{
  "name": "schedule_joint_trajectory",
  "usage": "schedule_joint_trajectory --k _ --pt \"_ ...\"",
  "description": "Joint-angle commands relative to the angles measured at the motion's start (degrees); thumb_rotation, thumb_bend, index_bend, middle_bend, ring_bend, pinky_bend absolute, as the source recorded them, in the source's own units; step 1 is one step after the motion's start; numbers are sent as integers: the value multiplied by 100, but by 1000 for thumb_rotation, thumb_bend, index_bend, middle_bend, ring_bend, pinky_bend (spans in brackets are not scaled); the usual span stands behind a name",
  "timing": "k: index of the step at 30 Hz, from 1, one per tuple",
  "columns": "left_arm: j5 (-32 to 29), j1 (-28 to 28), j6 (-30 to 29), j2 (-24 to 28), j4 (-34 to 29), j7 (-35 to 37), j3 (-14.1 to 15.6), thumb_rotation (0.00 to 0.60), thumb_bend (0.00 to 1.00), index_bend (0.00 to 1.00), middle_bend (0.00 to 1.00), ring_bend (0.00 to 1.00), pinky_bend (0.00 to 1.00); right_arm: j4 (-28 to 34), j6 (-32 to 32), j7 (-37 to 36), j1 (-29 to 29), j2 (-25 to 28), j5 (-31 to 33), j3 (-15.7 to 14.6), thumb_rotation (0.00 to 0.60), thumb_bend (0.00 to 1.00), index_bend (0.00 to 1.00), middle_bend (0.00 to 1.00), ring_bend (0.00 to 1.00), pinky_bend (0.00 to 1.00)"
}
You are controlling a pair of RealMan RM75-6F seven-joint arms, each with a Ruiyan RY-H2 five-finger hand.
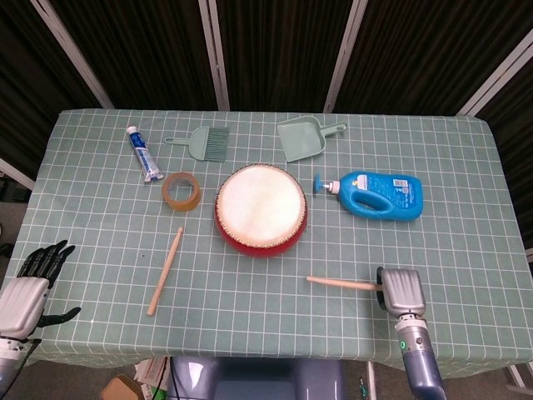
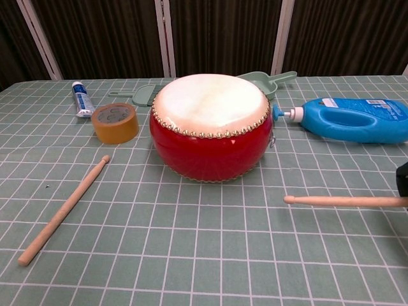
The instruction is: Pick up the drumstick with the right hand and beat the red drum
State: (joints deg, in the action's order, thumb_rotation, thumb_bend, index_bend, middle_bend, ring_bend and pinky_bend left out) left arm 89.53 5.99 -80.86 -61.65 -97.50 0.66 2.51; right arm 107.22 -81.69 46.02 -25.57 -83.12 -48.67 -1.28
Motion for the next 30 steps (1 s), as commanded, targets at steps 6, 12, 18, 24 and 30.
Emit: schedule_joint_trajectory --k 6,12,18,24,30 --pt "10 4 6 5 -5 15 3 600 0 0 0 0 3 -91 43 33 40 -136 -43 26 600 587 837 1000 1000 957" --pt "19 2 0 11 1 38 4 600 0 0 0 0 3 -191 20 129 75 -246 -134 9 600 586 557 991 970 877" --pt "29 7 9 11 4 37 8 600 0 0 0 0 3 -91 9 387 86 -189 -11 12 600 545 370 947 918 834" --pt "23 4 6 8 -4 22 7 600 0 0 0 0 3 66 3 671 55 -105 180 48 600 435 221 892 866 788" --pt "15 6 16 13 -12 20 7 600 0 0 0 0 3 87 -147 727 77 24 -53 36 600 429 167 684 677 711"
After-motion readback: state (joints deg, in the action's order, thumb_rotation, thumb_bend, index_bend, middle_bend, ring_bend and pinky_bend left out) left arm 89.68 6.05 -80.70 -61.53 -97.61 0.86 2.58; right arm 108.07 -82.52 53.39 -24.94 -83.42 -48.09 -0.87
